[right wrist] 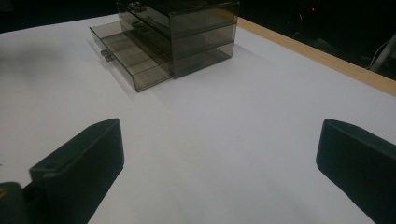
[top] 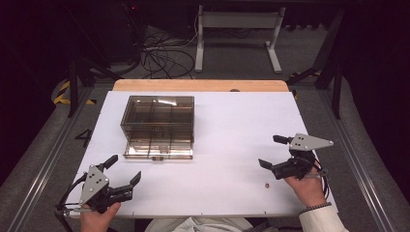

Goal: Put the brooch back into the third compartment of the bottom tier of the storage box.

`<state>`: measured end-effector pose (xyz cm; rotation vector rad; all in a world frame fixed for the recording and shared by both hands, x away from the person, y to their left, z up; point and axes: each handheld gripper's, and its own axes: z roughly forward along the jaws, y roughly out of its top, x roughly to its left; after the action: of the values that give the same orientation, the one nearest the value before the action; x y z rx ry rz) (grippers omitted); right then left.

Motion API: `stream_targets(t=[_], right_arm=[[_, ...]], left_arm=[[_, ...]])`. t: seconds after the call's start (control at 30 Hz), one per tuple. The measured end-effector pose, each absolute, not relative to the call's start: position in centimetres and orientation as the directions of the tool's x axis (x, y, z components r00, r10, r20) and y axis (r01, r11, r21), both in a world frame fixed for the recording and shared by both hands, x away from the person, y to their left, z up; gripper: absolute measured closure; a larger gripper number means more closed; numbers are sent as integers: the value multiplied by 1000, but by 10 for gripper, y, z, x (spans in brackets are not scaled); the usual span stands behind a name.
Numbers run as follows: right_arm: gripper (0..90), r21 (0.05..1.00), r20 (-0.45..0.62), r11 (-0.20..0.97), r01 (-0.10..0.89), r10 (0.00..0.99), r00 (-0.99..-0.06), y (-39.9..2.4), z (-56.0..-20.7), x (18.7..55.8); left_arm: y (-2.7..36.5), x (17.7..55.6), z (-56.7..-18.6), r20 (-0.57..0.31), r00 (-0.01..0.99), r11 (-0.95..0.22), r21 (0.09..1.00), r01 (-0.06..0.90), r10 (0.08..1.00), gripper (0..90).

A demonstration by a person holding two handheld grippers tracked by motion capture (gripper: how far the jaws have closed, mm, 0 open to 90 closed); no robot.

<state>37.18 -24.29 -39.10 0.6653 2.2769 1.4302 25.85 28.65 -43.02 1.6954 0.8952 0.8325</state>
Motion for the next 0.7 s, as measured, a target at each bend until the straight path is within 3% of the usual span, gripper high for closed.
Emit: stream_targets(t=[0.27, 0.43, 0.7], right_arm=[[61, 867, -47, 440, 235, 541, -840, -241, -387, 373], [103, 790, -64, 554, 263, 500, -864, -234, -385, 374], [156, 723, -83, 634, 275, 475, -876, -229, -383, 373]], left_arm=[[286, 259, -430, 112, 490, -222, 960, 171, 864, 118], [286, 258, -430, 113, 490, -222, 960, 170, 864, 119], [286, 259, -430, 118, 489, -228, 958, 172, 864, 120]])
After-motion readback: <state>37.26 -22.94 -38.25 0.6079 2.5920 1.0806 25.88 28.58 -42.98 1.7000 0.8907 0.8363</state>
